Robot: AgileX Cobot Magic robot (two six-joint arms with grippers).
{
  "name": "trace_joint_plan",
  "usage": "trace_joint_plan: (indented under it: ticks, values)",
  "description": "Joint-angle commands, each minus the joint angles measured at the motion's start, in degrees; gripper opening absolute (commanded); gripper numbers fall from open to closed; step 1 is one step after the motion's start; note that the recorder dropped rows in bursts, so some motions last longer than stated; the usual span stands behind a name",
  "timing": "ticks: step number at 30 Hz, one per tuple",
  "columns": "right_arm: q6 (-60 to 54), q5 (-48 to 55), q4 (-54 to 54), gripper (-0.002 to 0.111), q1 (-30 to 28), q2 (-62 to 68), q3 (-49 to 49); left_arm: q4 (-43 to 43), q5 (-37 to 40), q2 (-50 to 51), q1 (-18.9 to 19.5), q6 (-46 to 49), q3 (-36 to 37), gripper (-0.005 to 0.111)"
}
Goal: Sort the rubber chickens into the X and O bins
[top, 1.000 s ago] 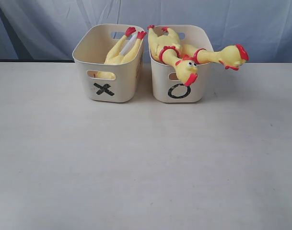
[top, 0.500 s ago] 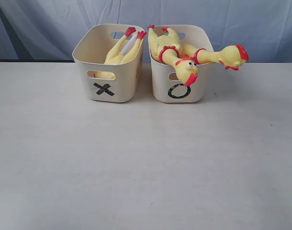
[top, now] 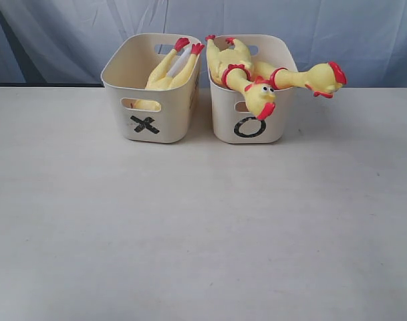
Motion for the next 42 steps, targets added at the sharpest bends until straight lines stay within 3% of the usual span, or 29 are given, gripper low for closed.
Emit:
trace_joint_plan:
  ticks: [1, 4, 15, 19, 26, 42]
  values:
    - [-0.19, 0.19, 0.01, -0.001, -0.35, -0.22, 0.14, -2.55, 4.75, -0.32, 0.28, -2.04, 0.20, 0.000]
    - [-0.19, 0.29, 0.01, -0.001, -0.35, -0.22, 0.14, -3.27, 5.53, -0.32, 0.28, -5.41, 0.20, 0.000]
    - [-0.19, 1.92, 0.01, -0.001, -0.35, -0.22, 0.14, -1.91, 5.26, -0.32, 0.28, -3.82, 0.20, 0.000]
    - [-0.19, 7.83, 0.01, -0.001, -0.35, -0.22, 0.14, -1.91, 5.26, -0.32, 0.28, -3.82, 0.20, 0.000]
    - [-5.82, 7.93, -0.40, -0.001, -0.35, -0.22, 0.14, -1.91, 5.26, -0.32, 0.28, -3.82, 0.20, 0.000]
    - [-5.81, 8.28, -0.40, -0.001, -0.35, -0.22, 0.14, -1.91, 5.26, -0.32, 0.28, -3.82, 0.20, 0.000]
